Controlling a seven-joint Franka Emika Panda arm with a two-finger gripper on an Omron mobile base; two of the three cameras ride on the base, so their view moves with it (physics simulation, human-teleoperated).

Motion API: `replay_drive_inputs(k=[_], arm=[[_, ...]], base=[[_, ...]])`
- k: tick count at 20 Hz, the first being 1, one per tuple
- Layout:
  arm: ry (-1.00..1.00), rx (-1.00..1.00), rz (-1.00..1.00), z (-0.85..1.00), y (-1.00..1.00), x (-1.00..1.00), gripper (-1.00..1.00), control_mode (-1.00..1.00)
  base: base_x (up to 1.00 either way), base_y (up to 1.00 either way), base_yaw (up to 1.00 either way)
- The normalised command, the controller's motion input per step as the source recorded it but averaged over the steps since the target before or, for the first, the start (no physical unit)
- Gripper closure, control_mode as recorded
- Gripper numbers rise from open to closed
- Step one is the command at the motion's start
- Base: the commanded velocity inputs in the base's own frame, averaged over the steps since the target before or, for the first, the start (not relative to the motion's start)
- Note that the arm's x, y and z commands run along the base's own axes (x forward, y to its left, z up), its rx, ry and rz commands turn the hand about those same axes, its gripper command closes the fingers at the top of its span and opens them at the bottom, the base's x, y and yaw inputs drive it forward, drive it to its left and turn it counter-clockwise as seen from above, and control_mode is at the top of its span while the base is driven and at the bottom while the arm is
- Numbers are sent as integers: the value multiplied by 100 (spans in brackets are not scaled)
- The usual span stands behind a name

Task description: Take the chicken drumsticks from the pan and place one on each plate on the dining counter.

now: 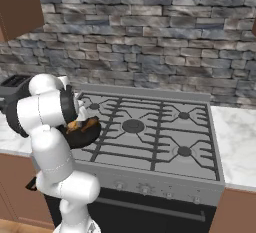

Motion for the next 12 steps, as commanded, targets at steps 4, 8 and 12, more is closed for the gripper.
replay_drive_inputs(k=[4,8,12], arm=[[0,-2,0,-56,1,32,-100,-100],[-1,-4,0,-58,6,-3,100,-100],[-28,0,0,-19,-1,-45,100,-100]], base=[[0,0,0],[0,0,0],[0,0,0]])
